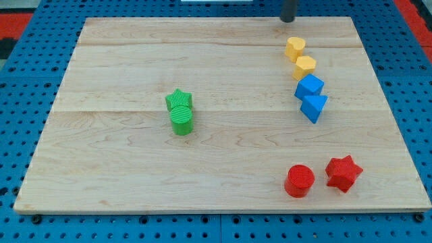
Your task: Point your arm to the right side of the red star
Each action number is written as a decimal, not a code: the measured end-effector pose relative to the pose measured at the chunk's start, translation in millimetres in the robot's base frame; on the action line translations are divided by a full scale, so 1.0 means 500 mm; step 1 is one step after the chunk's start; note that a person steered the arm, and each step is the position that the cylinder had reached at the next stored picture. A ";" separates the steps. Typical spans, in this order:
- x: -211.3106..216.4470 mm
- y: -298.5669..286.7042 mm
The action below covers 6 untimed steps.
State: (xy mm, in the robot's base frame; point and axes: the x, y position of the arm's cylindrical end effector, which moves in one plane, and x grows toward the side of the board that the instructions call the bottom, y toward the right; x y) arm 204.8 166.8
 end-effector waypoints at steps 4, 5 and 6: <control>0.643 0.176; 0.744 0.124; 0.814 0.124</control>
